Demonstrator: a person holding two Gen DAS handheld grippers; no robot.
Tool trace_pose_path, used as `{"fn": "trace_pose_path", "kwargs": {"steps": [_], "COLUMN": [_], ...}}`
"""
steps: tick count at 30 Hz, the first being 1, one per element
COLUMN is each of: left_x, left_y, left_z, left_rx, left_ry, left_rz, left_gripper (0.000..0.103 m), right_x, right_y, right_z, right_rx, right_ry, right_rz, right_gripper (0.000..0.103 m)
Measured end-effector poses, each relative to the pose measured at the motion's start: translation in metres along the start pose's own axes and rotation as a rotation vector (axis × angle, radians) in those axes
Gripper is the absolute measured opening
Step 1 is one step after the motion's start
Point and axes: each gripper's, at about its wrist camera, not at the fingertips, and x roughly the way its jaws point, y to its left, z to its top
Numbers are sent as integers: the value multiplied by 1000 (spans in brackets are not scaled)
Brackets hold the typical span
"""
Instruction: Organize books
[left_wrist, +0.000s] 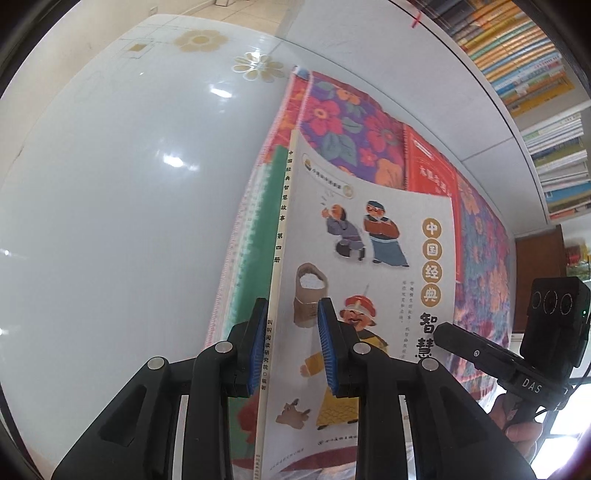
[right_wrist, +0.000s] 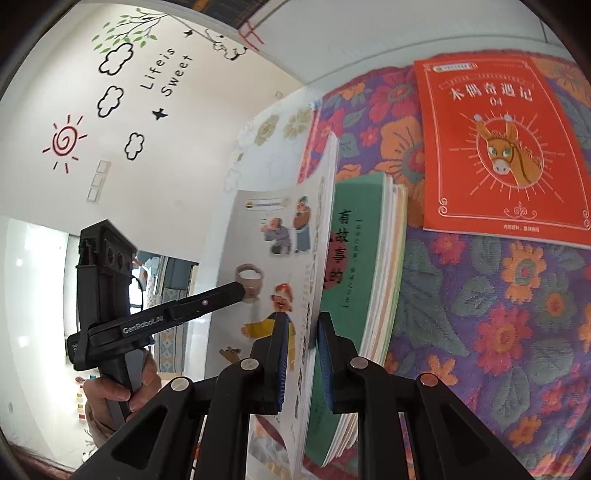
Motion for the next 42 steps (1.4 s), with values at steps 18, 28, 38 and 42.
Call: {"fn": "trace_pose_path", "kwargs": {"steps": [18,28,38,42], "left_x": [-2,-5,-15,-18], "left_y": [3,2,14,10], "left_z": [1,3,6,4], "left_rx": [2,16,-35,-42], "left_ry": [-9,-31,-72,-82], "left_rz": [-2,42,56,60], "left_gripper": [26,28,28,28], "right_x": [10,11,8,5], "right_y": [-12,-18,-22,-22], "right_z": [-7,-8,-11,-12], "right_rx": [40,53,72,82], "right_ry": [38,26,6,-5], "right_rz": [-22,-10,8,-6], "right_gripper": [16,16,17,17]}}
